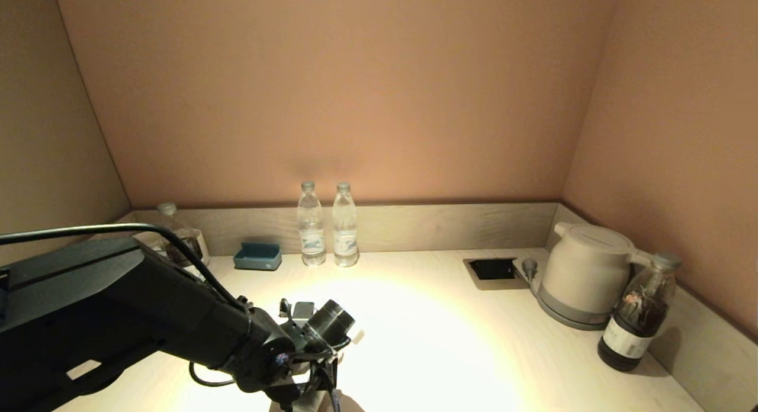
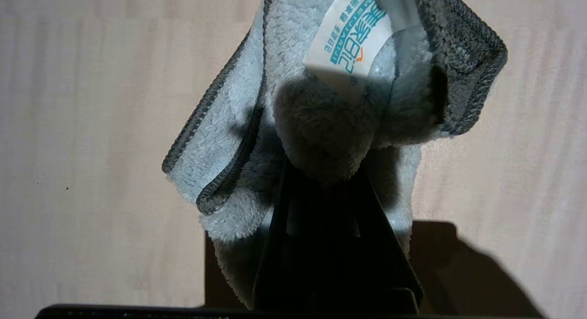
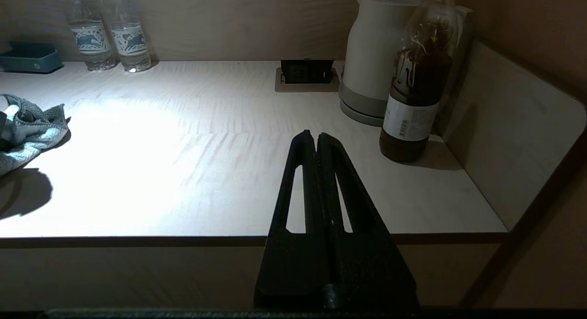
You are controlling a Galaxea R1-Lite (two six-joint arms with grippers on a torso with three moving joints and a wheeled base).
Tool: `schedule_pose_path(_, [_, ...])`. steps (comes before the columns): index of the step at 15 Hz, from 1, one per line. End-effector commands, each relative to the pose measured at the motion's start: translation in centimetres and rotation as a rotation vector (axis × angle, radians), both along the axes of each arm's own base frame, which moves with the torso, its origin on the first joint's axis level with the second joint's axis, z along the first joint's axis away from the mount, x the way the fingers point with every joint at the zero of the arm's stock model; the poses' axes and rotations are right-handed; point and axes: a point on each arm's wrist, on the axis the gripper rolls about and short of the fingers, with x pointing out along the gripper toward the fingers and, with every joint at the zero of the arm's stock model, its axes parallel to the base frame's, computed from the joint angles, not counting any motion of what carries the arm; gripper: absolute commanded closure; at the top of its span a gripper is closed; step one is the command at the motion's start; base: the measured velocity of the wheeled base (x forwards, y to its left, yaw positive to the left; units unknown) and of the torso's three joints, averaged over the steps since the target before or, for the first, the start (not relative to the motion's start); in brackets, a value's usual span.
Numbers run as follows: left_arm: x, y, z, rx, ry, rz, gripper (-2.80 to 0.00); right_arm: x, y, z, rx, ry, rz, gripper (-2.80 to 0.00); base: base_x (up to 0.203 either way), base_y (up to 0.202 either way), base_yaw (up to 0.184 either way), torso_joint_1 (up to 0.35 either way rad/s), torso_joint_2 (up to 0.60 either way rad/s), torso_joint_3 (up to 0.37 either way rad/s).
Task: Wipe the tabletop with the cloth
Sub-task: Sweep the stains on the table
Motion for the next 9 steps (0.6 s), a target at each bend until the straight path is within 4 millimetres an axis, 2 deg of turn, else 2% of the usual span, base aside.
schedule_pose_path(1, [-0.8,-0.3,0.7,-0.018,-0.010,-0.014,0.00,0.0,0.0,0.0,-0.001,0.001,0.001,0.00,0.000,0.000,0.000,0.000,0.00,0.000])
schedule_pose_path(5, [-0.9,-1.2,0.7,-0.040,-0.013,-0.040,0.00,0.0,0.0,0.0,-0.001,-0.001,0.001,0.00,0.000,0.000,0.000,0.000,0.00,0.000])
schedule_pose_path(8, [-0.5,-4.1,1.6,-0.111,-0.048,-0.098,0.00,0.0,0.0,0.0,-0.001,0.002,0.001,0.00,0.000,0.000,0.000,0.000,0.00,0.000])
schedule_pose_path(9, [-0.6,-4.5,1.5,-0.113,-0.045,-0.109,0.00,0.0,0.0,0.0,-0.001,0.002,0.001,0.00,0.000,0.000,0.000,0.000,0.00,0.000])
